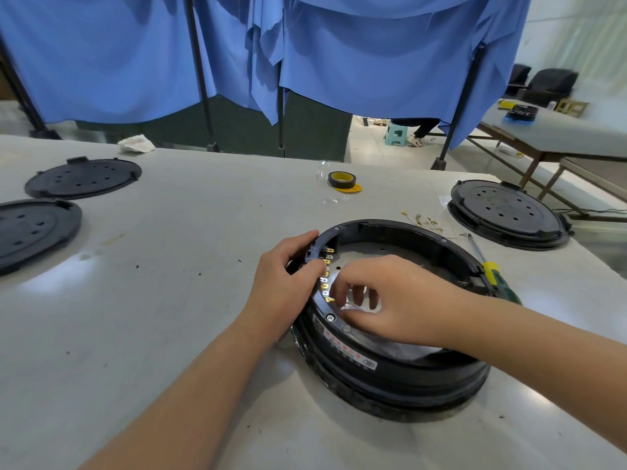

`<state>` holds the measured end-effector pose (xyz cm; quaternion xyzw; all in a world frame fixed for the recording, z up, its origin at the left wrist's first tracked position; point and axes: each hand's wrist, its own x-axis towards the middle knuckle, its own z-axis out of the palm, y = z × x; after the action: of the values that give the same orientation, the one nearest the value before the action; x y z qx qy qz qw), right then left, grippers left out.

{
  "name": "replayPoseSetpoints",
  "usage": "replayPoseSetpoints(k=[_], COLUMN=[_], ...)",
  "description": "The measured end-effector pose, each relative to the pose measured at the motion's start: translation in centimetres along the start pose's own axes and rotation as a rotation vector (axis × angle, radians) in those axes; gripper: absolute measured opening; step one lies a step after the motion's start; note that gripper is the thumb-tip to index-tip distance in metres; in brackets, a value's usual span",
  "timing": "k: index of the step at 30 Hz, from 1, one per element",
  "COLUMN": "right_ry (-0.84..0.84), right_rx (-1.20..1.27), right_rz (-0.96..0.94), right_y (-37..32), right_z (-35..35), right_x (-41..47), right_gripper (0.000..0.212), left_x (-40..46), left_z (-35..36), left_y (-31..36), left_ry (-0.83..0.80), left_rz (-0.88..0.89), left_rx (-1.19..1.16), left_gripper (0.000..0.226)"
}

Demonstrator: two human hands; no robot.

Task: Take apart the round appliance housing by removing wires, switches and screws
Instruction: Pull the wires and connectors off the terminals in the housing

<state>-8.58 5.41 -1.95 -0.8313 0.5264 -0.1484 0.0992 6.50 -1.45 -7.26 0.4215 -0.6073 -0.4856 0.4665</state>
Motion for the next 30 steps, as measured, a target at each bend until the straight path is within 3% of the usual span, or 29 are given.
replayPoseSetpoints(k=[15,24,30], right_ry=[0.061,-0.098,-0.054], right_rx=[0.032,0.025,0.053], right_rz=[0.287,0.220,0.227], right_y=[-1.0,-0.6,-0.4], right_z=[1.6,0.3,1.0], right_x=[1.1,2.2,1.6], right_gripper=[0.008,0.034,0.023], left_x=[0.0,0.1,0.2], left_z=[0.0,-0.1,-0.3], left_y=[0.2,0.2,0.0], left_ry=[-0.005,-0.020,-0.017], left_rz=[0.005,0.015,0.066], left_rx=[0.028,0.001,0.118], left_gripper=[0.047,0.049,0.043])
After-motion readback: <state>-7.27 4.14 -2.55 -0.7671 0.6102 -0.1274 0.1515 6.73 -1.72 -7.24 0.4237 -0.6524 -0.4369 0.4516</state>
